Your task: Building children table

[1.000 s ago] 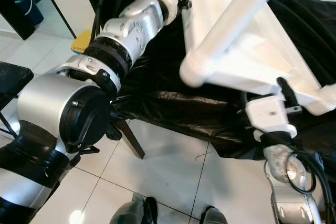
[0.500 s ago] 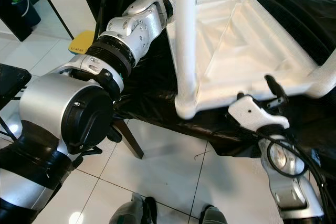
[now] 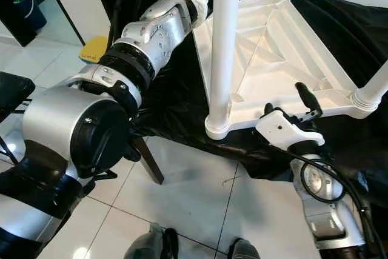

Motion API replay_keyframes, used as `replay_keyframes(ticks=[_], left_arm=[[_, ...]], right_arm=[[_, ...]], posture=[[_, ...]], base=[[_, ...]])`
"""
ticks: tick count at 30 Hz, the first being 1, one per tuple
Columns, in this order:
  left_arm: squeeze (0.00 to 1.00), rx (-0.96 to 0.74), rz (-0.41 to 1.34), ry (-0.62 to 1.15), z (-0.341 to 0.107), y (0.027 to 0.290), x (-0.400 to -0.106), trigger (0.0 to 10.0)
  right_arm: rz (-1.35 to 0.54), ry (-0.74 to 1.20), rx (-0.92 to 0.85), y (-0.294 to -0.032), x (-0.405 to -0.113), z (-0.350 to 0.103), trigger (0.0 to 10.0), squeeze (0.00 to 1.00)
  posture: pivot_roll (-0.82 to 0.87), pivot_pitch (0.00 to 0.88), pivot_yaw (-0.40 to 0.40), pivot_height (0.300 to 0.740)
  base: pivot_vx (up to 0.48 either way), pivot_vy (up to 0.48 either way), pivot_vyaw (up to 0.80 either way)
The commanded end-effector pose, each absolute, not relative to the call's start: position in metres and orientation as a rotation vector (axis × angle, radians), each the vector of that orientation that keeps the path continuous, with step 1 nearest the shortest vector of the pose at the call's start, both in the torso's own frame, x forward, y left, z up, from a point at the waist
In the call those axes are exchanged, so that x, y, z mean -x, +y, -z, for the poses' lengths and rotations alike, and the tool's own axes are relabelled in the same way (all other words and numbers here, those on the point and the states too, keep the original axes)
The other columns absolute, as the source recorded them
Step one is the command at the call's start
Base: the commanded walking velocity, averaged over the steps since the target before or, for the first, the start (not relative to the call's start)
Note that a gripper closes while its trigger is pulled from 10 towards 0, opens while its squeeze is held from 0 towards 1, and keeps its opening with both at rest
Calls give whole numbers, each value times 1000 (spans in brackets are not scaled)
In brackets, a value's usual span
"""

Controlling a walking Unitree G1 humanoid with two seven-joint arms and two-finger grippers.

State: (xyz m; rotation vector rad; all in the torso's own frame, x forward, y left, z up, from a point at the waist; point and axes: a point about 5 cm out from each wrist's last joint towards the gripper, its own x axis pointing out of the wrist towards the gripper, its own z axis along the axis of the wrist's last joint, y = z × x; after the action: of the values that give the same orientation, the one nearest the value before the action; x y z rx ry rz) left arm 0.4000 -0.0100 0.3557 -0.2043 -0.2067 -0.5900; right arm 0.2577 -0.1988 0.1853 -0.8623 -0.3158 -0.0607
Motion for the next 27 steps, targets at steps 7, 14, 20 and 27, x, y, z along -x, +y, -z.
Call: replay_keyframes(ticks=[7, 14, 20, 27], left_arm=[[0, 39, 663, -255, -311, 21, -406, 10000], [0, 13, 594, -320, -282, 49, -400, 10000], [0, 5, 557, -310, -264, 60, -392, 10000], [0, -30, 493, -249, -215, 84, -361, 10000]], right_arm=[[65, -263, 541, -186, -259, -171, 10000, 0], [98, -247, 294, -175, -263, -166, 10000, 0], [106, -233, 259, -172, -265, -162, 10000, 0], [80, -189, 209, -169, -265, -152, 10000, 0]], posture=[[-20, 131, 19, 740], [6, 145, -2, 740], [28, 151, -19, 740], [45, 155, -49, 740]], base=[[0, 0, 0], [0, 0, 0], [0, 0, 0], [0, 0, 0]])
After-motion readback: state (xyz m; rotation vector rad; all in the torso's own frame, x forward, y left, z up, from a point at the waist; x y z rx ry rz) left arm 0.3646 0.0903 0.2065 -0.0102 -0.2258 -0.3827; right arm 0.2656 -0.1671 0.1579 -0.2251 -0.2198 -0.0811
